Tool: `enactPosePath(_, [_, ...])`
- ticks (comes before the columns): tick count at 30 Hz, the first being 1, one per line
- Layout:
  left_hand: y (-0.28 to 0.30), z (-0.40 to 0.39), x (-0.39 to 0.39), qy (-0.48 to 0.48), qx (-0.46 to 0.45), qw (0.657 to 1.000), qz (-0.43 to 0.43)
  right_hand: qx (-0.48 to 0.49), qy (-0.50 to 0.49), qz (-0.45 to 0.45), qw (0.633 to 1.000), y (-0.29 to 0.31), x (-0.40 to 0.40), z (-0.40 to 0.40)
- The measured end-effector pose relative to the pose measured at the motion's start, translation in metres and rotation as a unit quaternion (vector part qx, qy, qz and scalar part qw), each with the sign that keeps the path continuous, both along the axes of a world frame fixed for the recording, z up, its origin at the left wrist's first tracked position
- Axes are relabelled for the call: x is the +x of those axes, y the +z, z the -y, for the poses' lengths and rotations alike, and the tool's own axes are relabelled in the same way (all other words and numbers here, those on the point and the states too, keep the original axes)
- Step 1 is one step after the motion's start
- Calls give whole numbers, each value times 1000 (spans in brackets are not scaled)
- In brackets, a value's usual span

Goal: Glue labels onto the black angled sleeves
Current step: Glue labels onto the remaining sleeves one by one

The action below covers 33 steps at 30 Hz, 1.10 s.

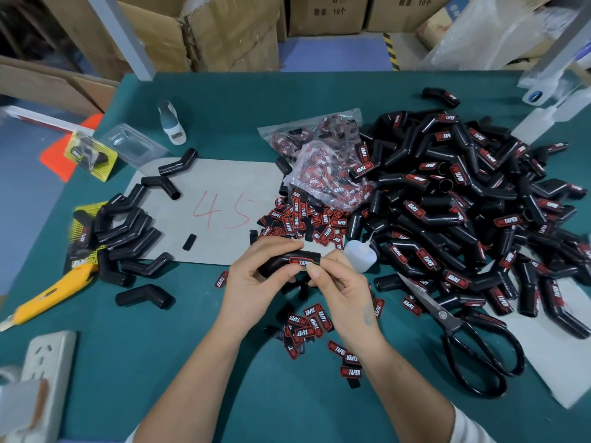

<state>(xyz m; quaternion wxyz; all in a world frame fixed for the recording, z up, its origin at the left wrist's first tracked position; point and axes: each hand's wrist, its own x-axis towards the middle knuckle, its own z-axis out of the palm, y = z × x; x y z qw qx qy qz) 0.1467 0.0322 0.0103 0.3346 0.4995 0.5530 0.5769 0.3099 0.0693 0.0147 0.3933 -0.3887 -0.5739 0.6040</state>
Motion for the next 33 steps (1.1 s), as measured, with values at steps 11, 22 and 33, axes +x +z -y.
enactPosePath(11, [0, -1, 6, -14, 14, 999, 47, -65, -24, -47, 996, -3, 0, 0])
enactPosePath(22, [-6, 0, 8, -30, -18, 989, 144, -58, -36, -66, 995, 4, 0, 2])
enactPosePath(33, [0, -1, 4, -21, -19, 994, 108, -27, -4, -2, 1000, 1, -1, 0])
